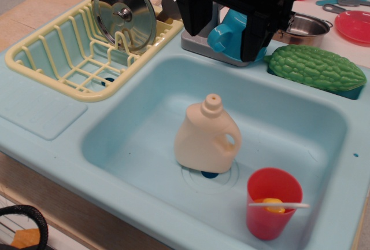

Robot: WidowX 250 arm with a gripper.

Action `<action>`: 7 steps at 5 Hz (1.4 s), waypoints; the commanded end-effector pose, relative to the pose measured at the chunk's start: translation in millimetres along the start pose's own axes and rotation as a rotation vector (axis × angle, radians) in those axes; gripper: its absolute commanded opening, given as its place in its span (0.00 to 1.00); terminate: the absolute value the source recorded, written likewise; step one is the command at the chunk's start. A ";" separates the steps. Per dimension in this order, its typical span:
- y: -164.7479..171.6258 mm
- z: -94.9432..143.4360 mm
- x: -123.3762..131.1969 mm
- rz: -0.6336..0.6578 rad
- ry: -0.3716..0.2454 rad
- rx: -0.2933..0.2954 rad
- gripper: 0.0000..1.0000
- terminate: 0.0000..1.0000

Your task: Put detergent from sink into drying rack

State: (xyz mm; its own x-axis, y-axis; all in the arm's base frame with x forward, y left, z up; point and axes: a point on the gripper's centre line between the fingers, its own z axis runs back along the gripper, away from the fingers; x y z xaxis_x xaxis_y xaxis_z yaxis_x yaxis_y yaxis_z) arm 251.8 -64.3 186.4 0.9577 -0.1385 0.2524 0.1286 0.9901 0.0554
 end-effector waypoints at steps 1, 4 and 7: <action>0.0 0.0 0.0 0.000 0.000 0.000 1.00 0.00; -14.1 -2.2 -7.1 0.702 0.102 0.128 1.00 0.00; -7.3 -23.6 -23.4 1.089 0.119 0.153 1.00 0.00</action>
State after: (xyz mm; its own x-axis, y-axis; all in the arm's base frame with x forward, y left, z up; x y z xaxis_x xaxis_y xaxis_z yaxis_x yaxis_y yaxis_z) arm 230.0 -68.0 148.3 0.5375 0.8327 0.1332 -0.8410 0.5408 0.0133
